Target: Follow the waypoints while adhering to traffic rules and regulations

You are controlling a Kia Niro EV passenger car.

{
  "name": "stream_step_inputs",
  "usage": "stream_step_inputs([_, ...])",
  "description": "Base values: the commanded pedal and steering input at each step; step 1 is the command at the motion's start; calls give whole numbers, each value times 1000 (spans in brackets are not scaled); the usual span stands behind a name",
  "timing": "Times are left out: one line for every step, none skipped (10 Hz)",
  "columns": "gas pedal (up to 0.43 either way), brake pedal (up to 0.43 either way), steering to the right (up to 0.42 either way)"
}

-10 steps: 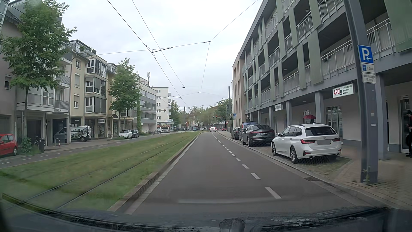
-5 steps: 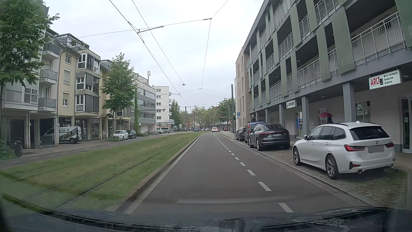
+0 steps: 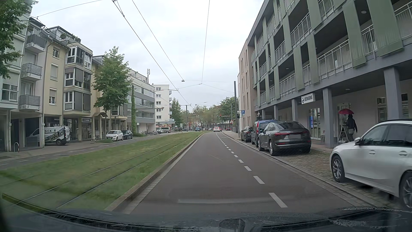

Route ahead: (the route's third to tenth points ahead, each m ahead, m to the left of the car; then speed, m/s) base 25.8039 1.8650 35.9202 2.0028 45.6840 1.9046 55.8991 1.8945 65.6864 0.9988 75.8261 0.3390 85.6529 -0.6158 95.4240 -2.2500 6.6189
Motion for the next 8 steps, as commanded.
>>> stream_step_inputs([59, 0, -10])
stream_step_inputs([59, 0, -10])
stream_step_inputs([59, 0, -10])
stream_step_inputs([59, 0, -10])
stream_step_inputs([59, 0, -10])
stream_step_inputs([59, 0, -9])
stream_step_inputs([59, 0, -9])
stream_step_inputs([59, 0, -9])
